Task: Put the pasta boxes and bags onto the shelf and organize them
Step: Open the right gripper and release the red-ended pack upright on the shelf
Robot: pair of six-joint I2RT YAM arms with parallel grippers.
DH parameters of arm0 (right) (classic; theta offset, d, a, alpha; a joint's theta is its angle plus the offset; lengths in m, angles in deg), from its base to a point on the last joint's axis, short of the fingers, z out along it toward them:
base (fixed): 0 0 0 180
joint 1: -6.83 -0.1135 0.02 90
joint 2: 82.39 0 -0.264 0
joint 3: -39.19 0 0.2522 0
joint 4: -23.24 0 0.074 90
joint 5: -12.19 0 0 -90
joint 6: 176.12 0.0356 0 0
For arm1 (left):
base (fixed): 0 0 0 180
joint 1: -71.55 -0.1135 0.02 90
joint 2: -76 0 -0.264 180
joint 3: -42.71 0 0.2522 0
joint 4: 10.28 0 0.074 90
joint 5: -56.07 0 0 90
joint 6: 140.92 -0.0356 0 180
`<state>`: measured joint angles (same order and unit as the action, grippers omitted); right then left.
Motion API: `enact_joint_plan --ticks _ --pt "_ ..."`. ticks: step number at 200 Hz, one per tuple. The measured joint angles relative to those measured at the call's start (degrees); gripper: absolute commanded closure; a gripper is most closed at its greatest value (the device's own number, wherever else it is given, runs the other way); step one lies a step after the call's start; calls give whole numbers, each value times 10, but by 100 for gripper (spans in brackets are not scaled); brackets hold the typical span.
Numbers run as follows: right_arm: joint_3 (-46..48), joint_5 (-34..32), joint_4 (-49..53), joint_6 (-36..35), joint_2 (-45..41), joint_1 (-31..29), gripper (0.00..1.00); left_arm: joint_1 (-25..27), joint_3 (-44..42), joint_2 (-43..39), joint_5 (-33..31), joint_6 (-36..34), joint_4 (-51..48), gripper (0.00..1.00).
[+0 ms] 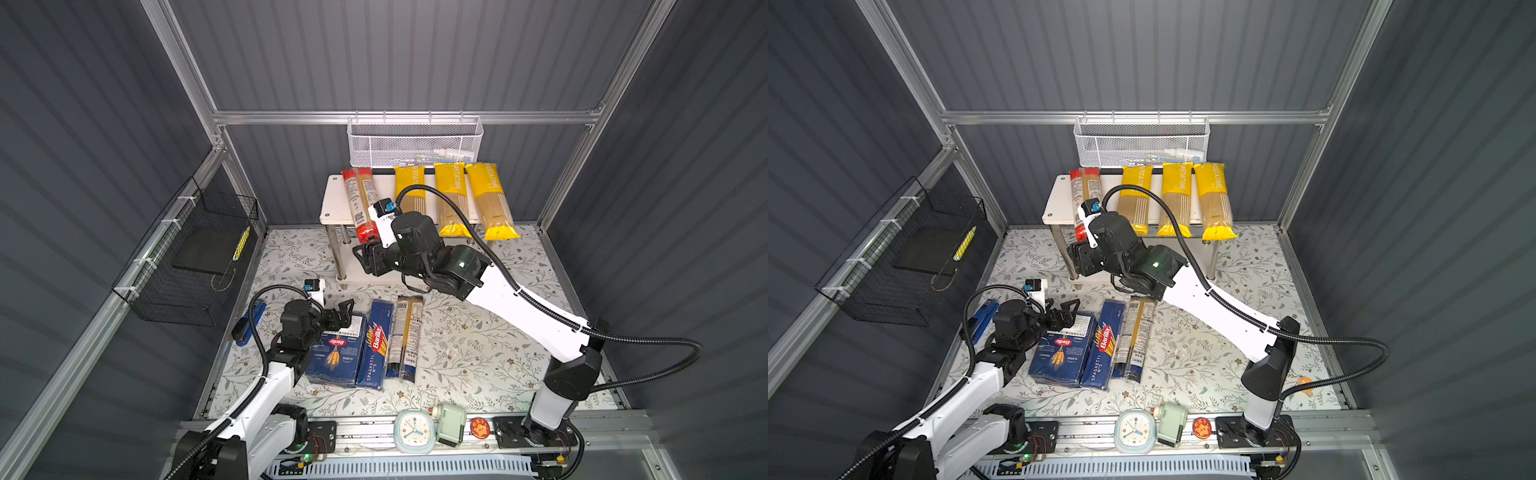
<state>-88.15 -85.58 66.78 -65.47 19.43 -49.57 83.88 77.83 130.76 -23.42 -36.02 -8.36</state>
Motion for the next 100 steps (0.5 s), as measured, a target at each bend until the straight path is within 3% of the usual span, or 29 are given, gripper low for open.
enact_joint_plan --ticks 100 --pt "-122 5 44 -24 99 0 31 0 5 -39 0 11 -37 1"
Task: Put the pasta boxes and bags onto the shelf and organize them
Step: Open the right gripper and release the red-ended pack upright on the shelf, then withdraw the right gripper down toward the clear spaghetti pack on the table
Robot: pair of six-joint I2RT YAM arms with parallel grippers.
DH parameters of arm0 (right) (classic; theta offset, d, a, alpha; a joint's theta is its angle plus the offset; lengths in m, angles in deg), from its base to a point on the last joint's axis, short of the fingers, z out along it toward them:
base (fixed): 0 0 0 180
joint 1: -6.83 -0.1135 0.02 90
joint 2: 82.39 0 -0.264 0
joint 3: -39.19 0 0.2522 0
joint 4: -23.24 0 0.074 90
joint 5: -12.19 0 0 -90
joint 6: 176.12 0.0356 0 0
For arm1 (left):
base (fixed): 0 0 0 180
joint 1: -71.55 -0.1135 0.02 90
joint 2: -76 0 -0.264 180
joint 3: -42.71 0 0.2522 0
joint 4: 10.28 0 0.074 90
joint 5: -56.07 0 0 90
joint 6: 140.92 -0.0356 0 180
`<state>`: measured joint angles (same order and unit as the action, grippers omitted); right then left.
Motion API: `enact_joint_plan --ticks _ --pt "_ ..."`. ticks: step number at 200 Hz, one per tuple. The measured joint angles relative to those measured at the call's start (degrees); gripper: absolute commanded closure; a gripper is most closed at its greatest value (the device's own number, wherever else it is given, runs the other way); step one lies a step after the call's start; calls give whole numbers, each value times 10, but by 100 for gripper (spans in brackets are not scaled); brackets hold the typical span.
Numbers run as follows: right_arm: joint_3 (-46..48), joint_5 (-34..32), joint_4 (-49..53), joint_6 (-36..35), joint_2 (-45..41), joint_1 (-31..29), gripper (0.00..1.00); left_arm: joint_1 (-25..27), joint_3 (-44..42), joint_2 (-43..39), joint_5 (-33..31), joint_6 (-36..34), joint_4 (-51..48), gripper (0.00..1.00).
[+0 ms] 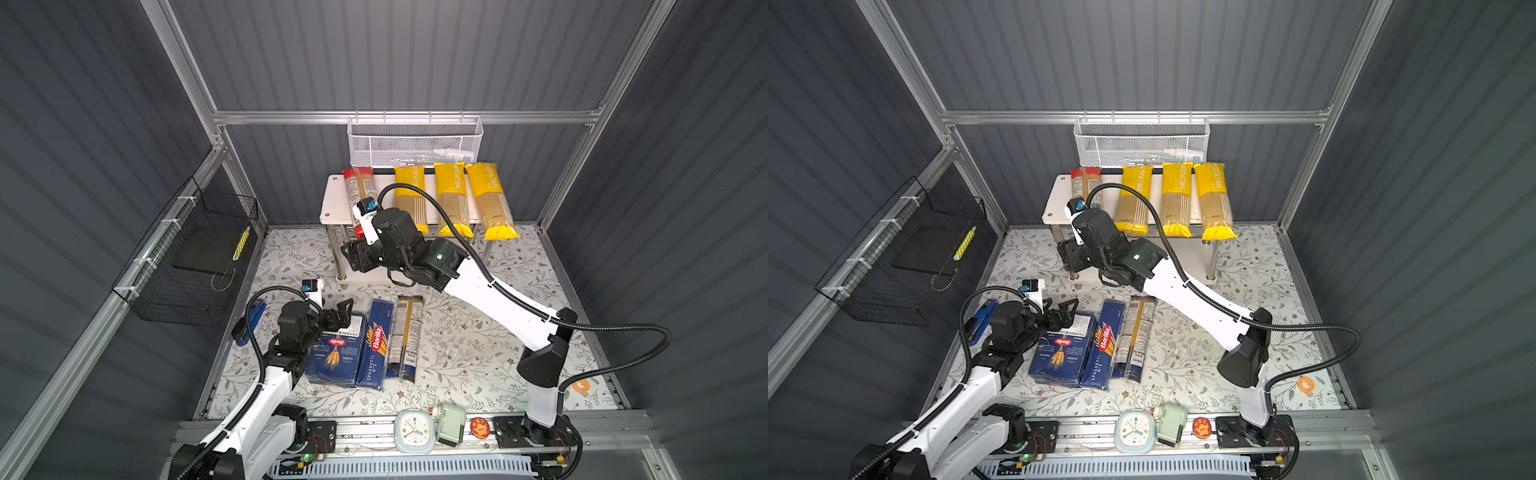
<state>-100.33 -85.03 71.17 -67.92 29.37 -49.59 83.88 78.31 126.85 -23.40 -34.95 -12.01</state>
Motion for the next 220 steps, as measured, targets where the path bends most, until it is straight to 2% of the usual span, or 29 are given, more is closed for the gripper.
enact_joint_plan --ticks 34,70,117,144,186,220 --pt "-73 21 39 -17 35 0 28 0 12 -40 -8 4 -66 1" --pt "-30 40 52 -41 8 -9 27 -11 13 -92 -34 12 -130 1" --pt "144 55 28 -54 -113 -45 27 -53 12 -122 -38 34 -178 1" --pt "263 34 9 -40 -203 -55 28 -71 -13 -134 -26 51 -169 1" --pt "500 -37 -28 50 -364 -55 28 -75 -59 -115 -7 55 -137 1" --pt "649 -89 -47 142 -428 -55 27 -76 -69 -123 11 54 -109 1"
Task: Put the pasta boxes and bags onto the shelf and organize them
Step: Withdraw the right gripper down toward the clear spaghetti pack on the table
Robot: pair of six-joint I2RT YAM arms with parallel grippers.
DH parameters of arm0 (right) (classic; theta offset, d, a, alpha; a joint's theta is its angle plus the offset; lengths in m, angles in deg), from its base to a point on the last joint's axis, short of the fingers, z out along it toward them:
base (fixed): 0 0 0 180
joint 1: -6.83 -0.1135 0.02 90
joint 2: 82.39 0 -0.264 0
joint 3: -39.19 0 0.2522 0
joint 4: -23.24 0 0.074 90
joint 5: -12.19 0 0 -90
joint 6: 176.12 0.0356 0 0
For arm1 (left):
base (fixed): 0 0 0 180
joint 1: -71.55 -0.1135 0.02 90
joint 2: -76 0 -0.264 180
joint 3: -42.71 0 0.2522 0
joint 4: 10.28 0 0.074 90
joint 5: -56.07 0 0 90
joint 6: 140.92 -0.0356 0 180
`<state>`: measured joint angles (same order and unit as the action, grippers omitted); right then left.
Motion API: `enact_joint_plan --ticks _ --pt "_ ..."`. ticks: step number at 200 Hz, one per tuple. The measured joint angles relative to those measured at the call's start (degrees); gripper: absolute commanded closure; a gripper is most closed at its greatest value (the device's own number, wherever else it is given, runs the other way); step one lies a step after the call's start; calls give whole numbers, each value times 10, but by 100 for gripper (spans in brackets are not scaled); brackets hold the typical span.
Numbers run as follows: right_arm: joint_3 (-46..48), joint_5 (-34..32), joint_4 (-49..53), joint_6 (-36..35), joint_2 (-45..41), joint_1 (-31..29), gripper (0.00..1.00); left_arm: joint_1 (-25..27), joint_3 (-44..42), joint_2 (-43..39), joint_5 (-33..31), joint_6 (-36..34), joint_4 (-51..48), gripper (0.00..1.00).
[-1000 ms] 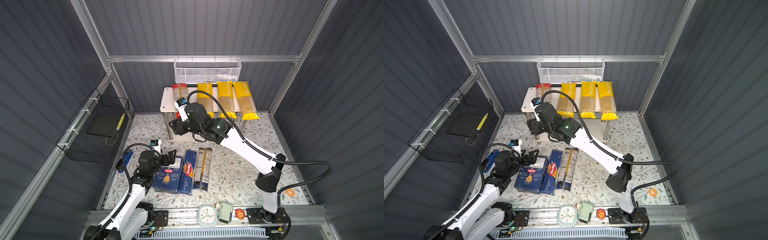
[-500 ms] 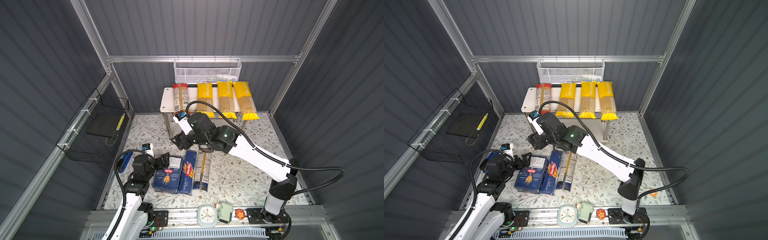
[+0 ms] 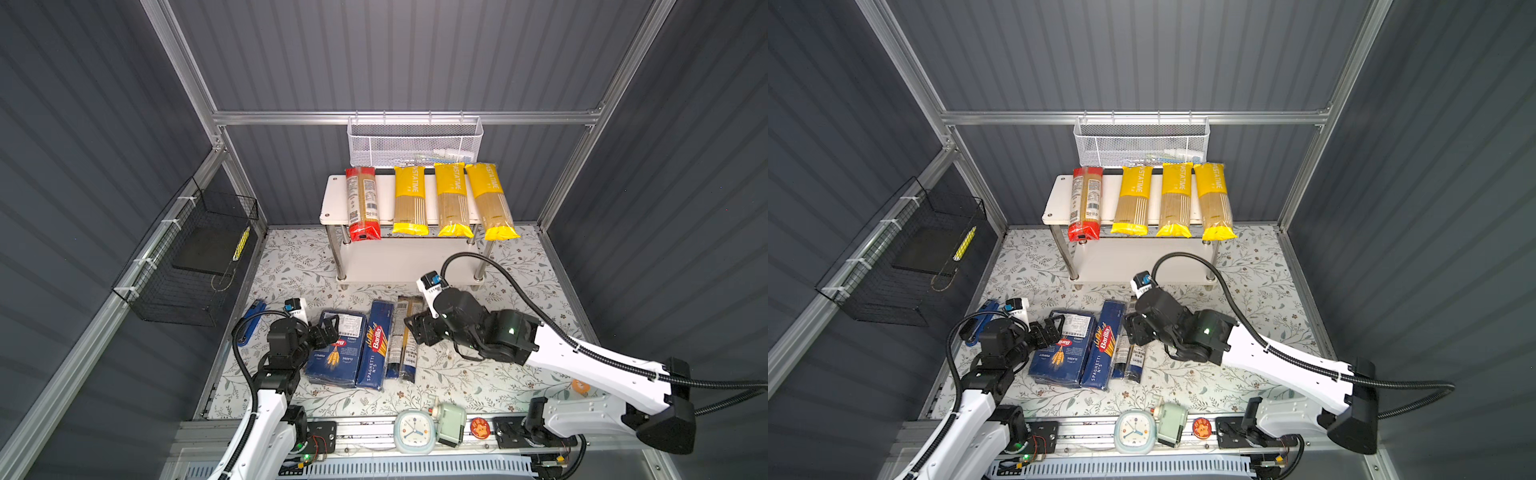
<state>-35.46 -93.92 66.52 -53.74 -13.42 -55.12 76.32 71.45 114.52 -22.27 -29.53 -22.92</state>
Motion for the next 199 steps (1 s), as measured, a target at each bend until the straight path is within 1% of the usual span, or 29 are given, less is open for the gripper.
enact_joint_plan --ticks 26,49,90,112,128,199 --pt "75 -23 -14 62 -8 0 23 0 -16 -25 5 0 21 1" --pt "101 -32 -30 100 -2 0 21 0 -26 -36 4 1 26 1" --pt "102 -33 -63 139 56 1 16 0 -33 -45 4 1 32 1" --pt "102 -21 -78 153 93 4 11 0 -33 -41 6 1 39 1" --pt "98 -11 -83 162 120 7 10 0 -33 -37 7 1 43 1" --pt "56 29 -99 167 207 8 5 0 -33 -36 11 1 47 1"
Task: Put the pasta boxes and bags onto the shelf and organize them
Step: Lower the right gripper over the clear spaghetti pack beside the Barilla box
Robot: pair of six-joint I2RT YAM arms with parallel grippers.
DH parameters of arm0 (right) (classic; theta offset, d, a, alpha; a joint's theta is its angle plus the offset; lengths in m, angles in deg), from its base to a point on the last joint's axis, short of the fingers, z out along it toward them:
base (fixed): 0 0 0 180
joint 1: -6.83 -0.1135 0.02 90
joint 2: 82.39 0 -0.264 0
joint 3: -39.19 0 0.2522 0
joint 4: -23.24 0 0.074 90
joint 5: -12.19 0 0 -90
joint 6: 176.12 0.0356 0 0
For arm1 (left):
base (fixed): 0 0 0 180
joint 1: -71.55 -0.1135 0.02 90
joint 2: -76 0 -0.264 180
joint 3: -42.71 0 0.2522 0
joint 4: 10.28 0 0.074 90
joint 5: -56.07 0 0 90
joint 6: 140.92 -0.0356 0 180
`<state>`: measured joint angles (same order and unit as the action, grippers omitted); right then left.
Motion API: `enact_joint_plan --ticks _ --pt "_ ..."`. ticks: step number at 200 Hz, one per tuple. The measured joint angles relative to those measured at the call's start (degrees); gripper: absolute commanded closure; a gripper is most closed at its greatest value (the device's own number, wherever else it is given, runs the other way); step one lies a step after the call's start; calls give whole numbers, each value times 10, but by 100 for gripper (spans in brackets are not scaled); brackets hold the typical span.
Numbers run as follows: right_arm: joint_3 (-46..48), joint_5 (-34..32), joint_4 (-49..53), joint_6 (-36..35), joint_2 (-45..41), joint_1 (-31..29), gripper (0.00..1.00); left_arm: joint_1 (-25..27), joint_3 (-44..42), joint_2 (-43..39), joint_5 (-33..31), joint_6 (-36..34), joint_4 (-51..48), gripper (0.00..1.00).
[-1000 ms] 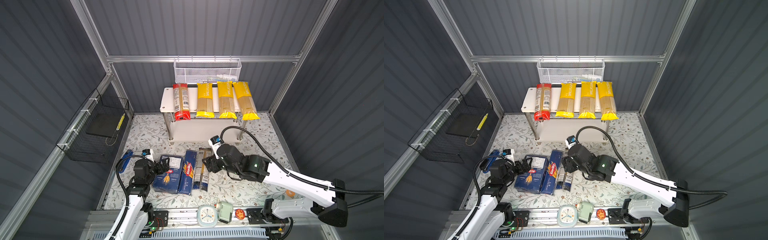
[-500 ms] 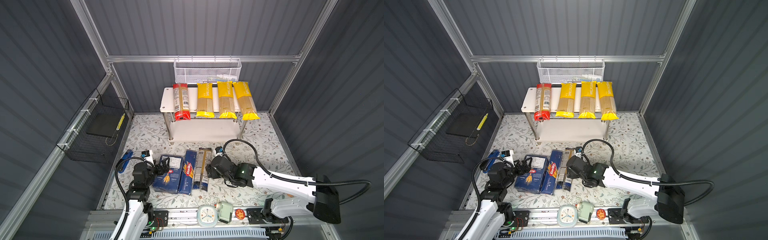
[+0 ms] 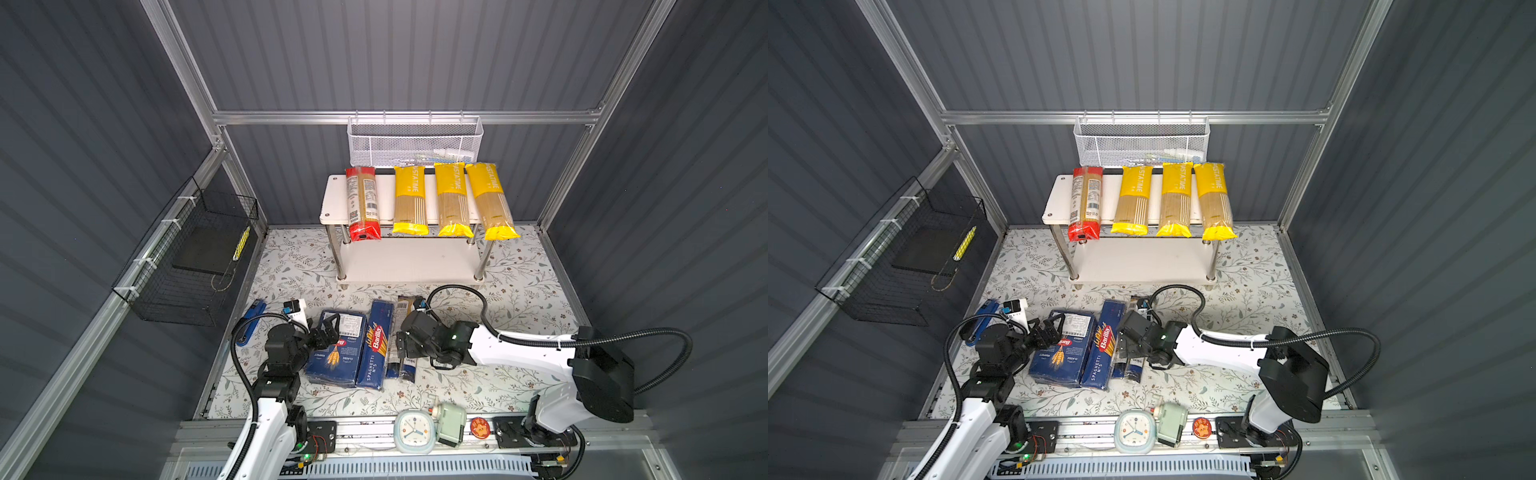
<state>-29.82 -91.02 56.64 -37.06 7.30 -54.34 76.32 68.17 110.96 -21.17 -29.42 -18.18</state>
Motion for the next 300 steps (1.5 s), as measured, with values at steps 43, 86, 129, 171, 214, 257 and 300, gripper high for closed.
enact_joint_plan --ticks 43,86,129,171,214,257,300 --pt "-23 6 5 0 43 0 1 0 0 5 4 0 5 1" --pt "-40 9 10 0 78 2 1 0 0 6 7 0 5 1" --pt "-42 8 10 0 97 9 1 0 0 5 9 0 6 1" --pt "-48 8 12 0 110 10 1 0 0 6 9 0 7 1" --pt "-48 8 4 0 111 10 1 0 0 9 9 0 7 1" --pt "-52 8 7 0 134 10 1 0 0 9 9 0 7 1" --pt "-55 -2 30 0 129 10 1 0 0 8 9 0 7 1"
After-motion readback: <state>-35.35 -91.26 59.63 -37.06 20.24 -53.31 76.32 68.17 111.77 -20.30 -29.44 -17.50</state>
